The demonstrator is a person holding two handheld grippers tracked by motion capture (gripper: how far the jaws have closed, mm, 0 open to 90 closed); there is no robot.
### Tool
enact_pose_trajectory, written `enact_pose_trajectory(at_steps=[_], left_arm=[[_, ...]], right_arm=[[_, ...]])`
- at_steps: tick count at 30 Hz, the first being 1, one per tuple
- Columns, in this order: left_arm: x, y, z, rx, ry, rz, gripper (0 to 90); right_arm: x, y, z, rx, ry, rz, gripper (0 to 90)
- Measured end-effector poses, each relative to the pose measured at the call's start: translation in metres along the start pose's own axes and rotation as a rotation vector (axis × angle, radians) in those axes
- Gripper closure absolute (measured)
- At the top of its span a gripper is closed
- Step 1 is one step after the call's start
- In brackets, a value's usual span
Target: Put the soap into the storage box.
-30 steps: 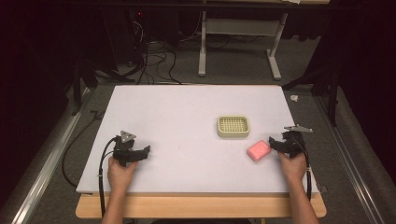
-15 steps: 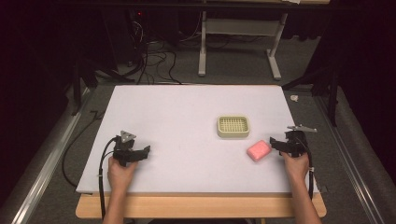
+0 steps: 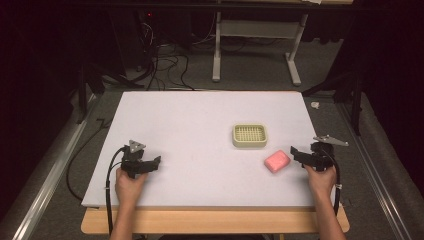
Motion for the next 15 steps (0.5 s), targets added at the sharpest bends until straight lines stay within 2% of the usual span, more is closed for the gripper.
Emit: enact_pose_trajectory(at_steps=[2,15], left_arm=[[0.0,0.0,0.0,0.0,0.0,0.0,21.5],[0.0,0.0,0.0,0.0,0.0,0.0,21.5]], right_arm=[[-0.001,-0.003,0.006,-0.021,0.016,0.012,15.9],[0.0,-0.012,0.022,-0.068,0.059,0.047,14.3]])
Point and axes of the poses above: each handheld gripper's, and its own axes: z roughly backward along the jaws, x roughly out of its underside, y roughly to its right, the point moved 2 cm from there along -z, roughly forward along the jaws, and after that the axes turned 2 degrees about z, right-handed, at the moved point
